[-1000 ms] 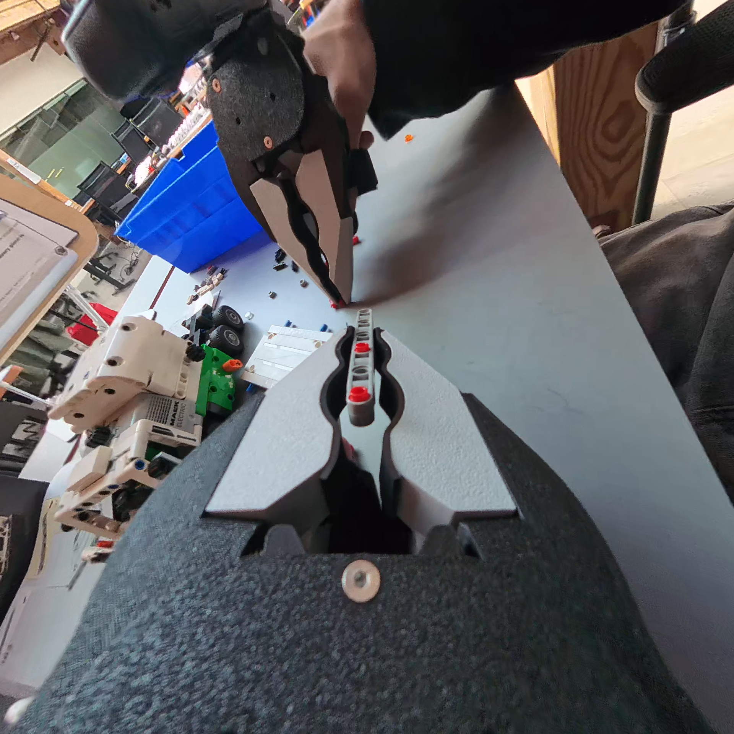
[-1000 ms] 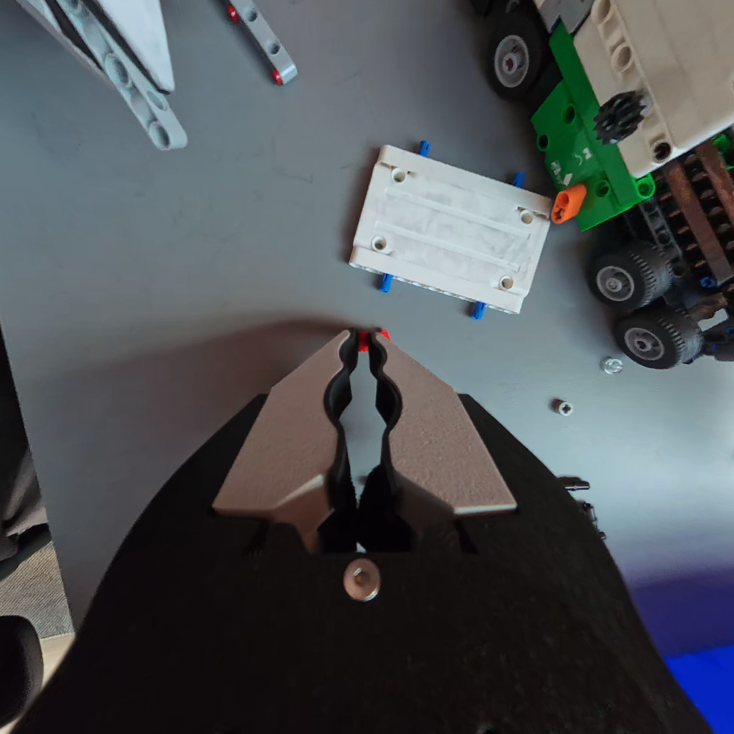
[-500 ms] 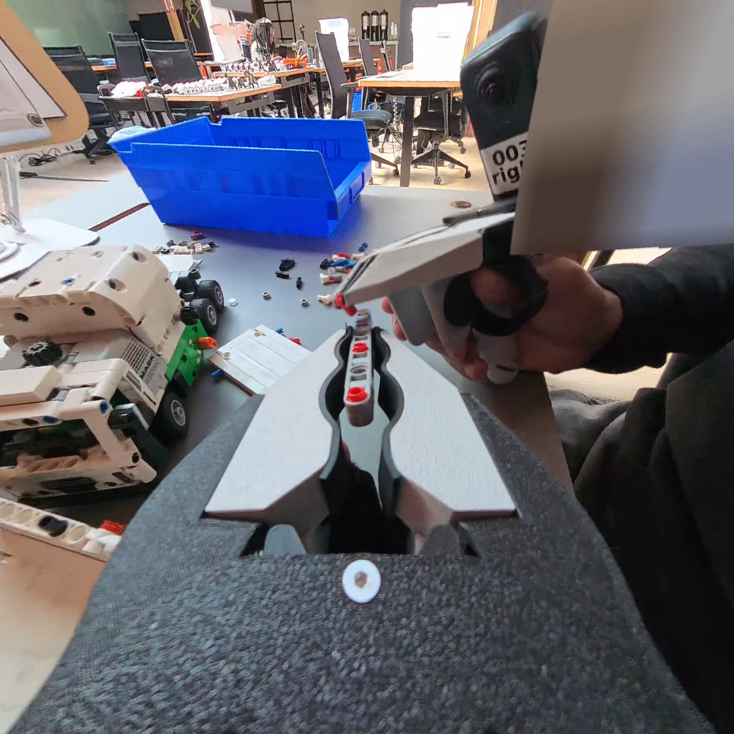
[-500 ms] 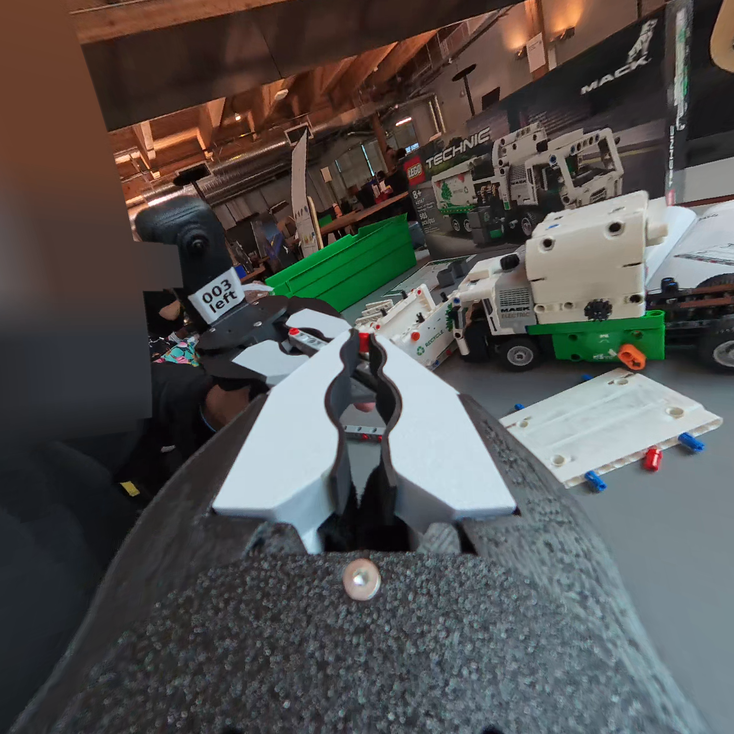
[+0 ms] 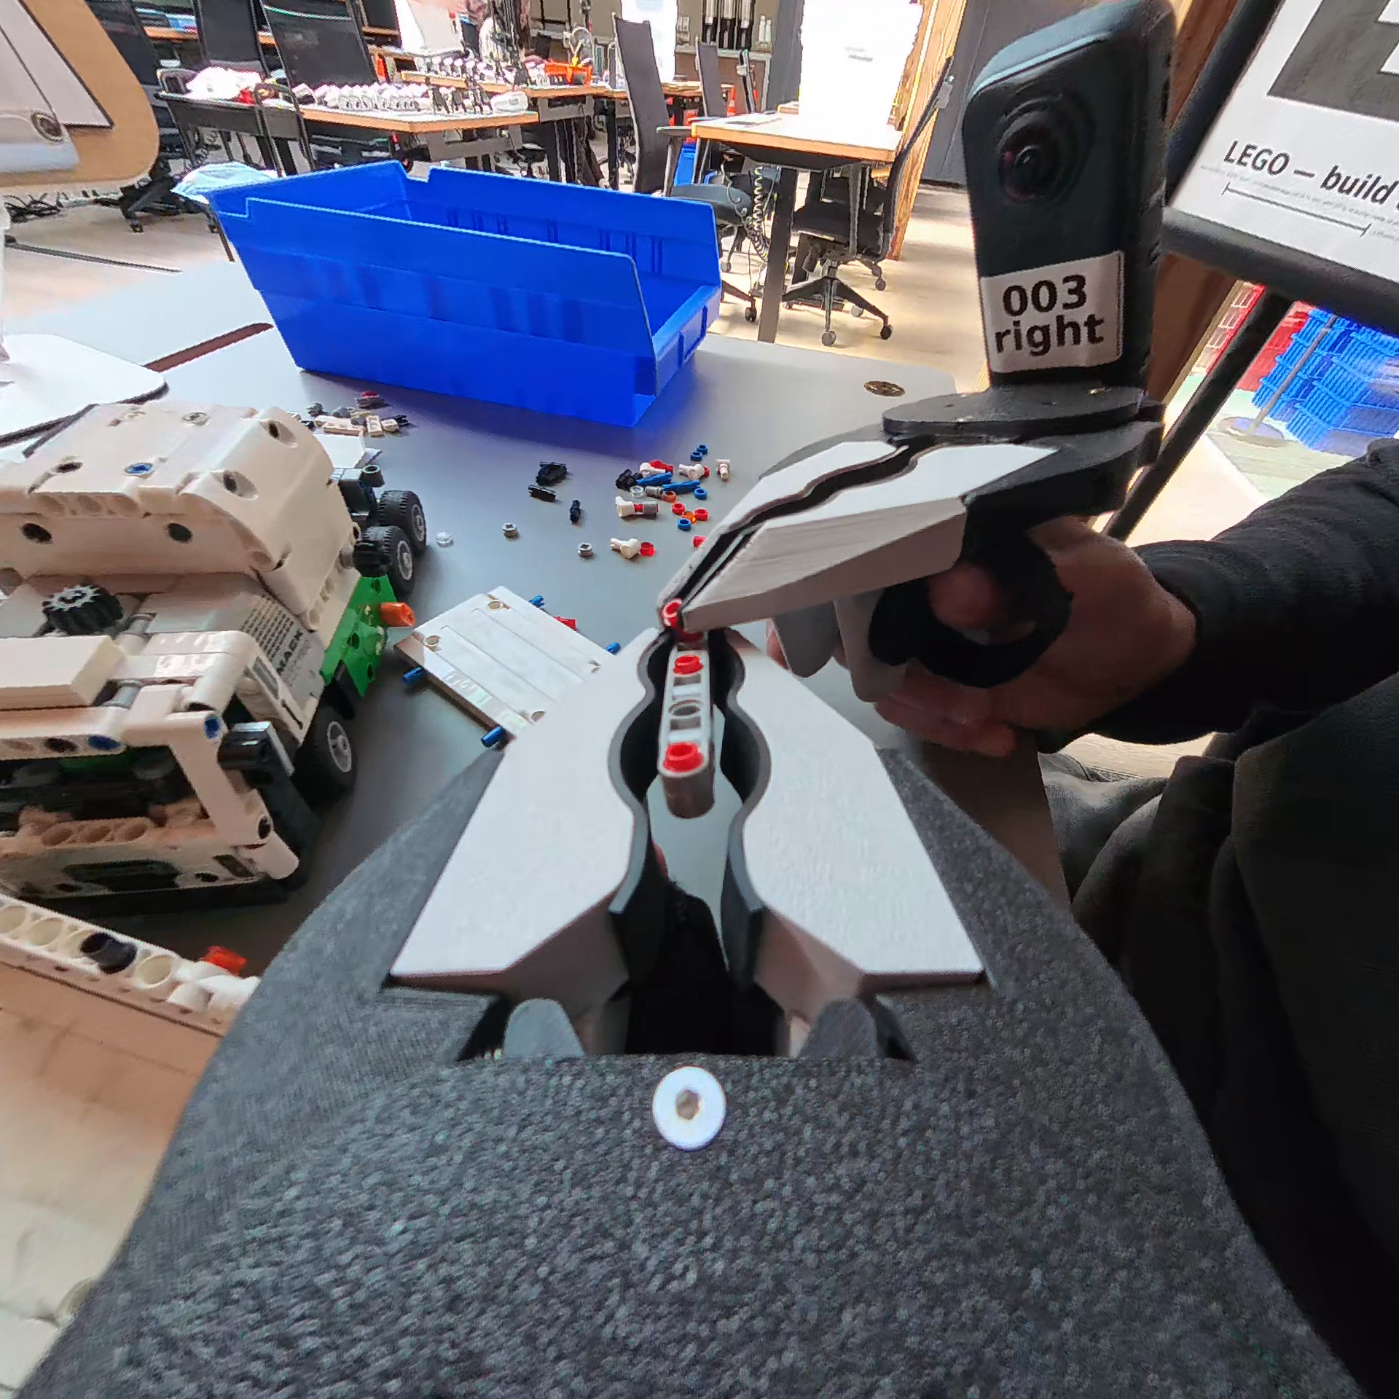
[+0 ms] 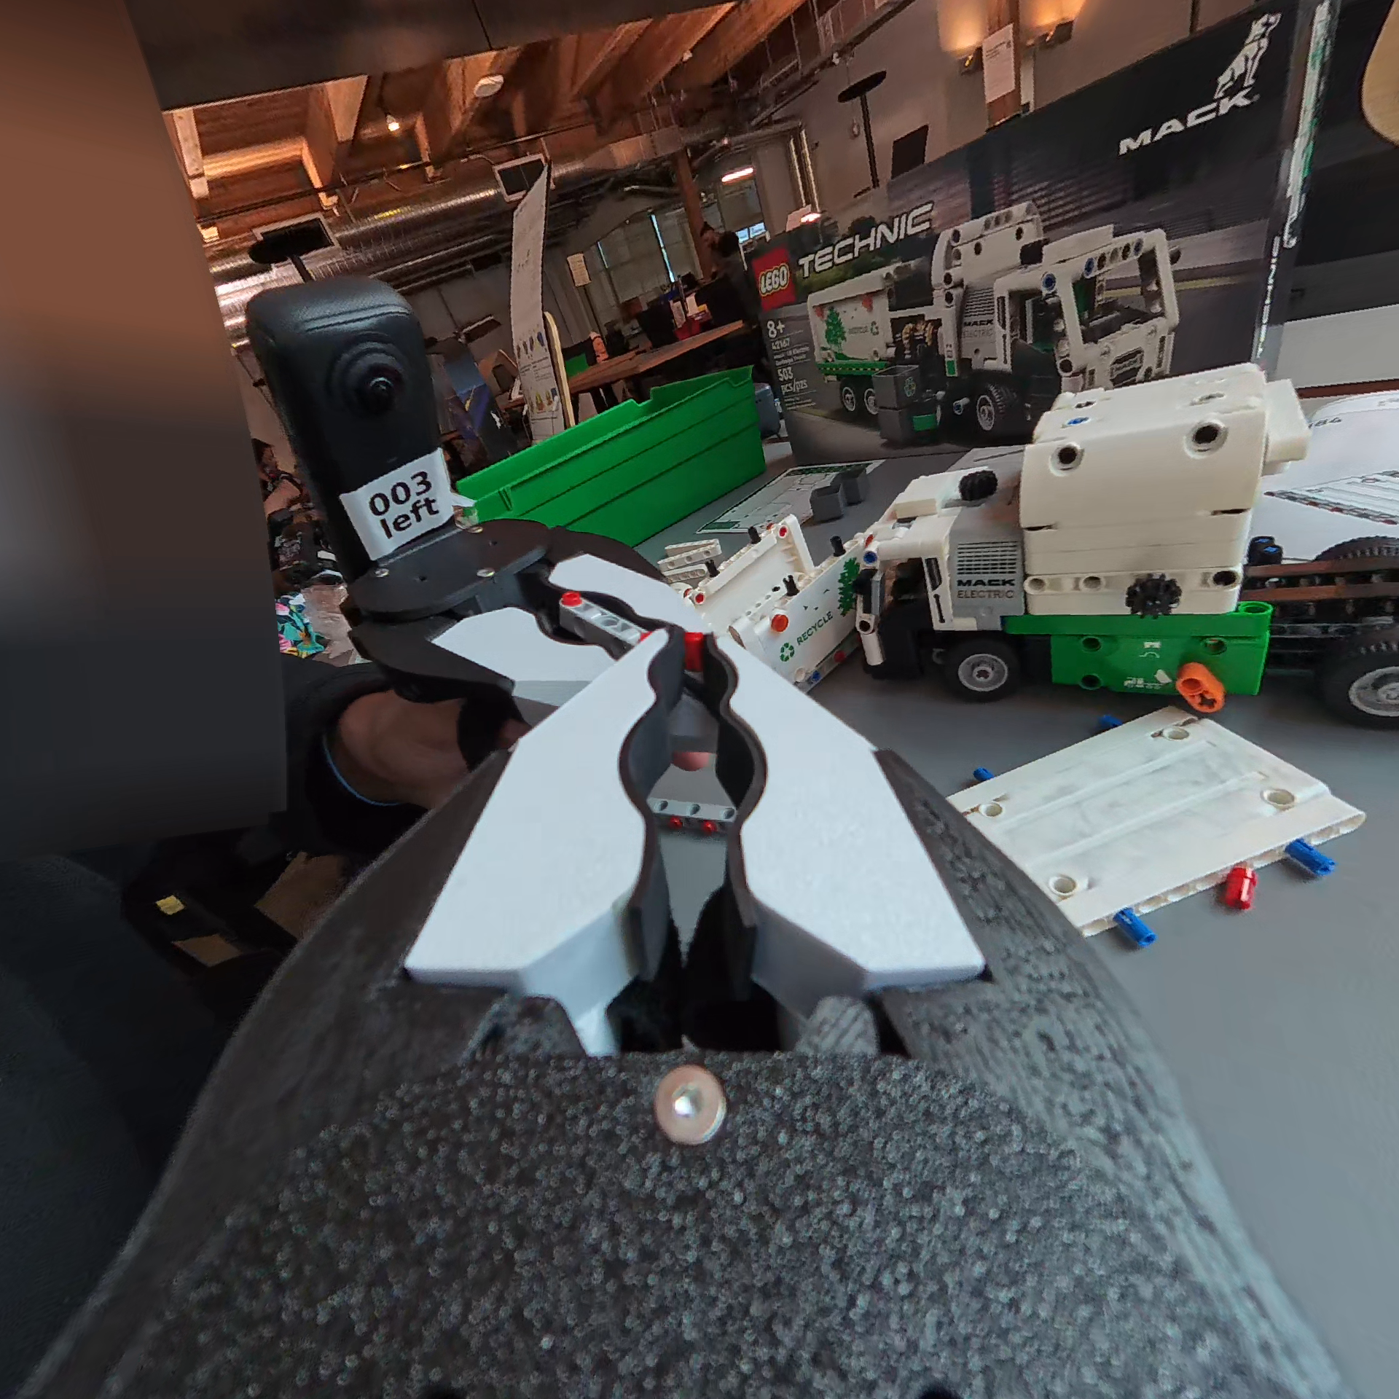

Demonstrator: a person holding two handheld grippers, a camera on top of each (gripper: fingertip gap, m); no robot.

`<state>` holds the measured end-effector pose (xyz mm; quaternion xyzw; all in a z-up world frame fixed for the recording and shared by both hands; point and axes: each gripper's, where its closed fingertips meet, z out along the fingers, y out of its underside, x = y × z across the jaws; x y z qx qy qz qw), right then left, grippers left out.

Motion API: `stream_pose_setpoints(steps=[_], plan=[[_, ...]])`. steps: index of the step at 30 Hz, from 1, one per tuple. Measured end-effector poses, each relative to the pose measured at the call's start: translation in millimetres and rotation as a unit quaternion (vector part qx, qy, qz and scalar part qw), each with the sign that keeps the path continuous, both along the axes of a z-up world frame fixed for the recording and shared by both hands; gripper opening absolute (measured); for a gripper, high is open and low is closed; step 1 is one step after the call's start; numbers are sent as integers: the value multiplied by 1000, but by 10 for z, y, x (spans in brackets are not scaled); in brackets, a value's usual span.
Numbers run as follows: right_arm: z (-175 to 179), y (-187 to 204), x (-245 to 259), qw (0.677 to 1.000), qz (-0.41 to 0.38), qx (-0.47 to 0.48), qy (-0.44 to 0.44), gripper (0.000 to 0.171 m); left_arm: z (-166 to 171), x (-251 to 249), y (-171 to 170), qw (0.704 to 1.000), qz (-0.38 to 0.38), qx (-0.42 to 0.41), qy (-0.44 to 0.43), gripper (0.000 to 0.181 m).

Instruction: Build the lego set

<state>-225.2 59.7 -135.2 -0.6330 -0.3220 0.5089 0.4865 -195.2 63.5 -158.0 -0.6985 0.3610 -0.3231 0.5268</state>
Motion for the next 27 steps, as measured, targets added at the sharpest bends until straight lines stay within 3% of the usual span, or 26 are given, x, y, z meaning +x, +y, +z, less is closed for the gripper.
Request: stream_pose_setpoints(steps=[10,21,27], plan=[[-6,41,10,998,-25,-44,26,2,-19,12,14,1000,4,-2,5,5],[-41,83,-8,996,-85,-16,-10,3,-47,-37,78,999,26,-29,-4,5],[-45,140,-36,991,-100,-83,38,3,-52,-75,154,998,68,-19,4,5]])
